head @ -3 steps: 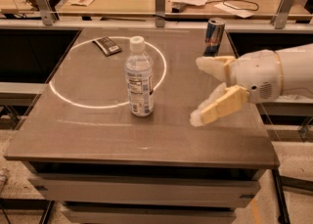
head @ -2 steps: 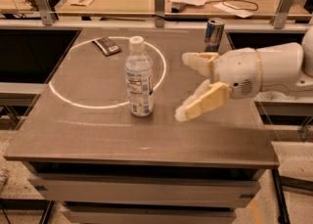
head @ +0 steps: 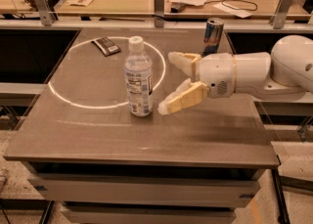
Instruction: Knock blue plastic bottle over
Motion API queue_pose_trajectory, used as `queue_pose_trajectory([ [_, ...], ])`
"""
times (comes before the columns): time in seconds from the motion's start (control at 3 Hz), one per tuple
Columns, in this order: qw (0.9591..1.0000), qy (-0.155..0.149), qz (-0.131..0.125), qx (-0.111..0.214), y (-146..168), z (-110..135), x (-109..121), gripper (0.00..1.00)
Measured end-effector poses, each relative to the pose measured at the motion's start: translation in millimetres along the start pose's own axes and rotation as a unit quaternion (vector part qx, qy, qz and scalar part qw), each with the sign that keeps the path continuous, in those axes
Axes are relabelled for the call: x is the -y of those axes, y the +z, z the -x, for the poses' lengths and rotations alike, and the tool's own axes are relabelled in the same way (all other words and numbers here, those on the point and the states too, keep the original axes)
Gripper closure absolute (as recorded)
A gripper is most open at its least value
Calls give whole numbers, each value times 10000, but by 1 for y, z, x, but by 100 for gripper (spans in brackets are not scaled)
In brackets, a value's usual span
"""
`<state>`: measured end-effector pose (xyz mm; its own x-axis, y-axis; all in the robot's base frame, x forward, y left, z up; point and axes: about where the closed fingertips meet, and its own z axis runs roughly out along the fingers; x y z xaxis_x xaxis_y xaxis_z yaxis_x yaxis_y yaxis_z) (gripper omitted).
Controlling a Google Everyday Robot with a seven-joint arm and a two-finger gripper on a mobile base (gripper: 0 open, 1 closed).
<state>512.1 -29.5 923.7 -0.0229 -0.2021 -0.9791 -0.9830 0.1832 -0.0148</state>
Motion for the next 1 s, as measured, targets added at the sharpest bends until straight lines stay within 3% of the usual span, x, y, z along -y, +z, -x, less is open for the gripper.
queue_pose_trajectory([
  [1.0,9971,5,577,494,62,-2,-3,0],
])
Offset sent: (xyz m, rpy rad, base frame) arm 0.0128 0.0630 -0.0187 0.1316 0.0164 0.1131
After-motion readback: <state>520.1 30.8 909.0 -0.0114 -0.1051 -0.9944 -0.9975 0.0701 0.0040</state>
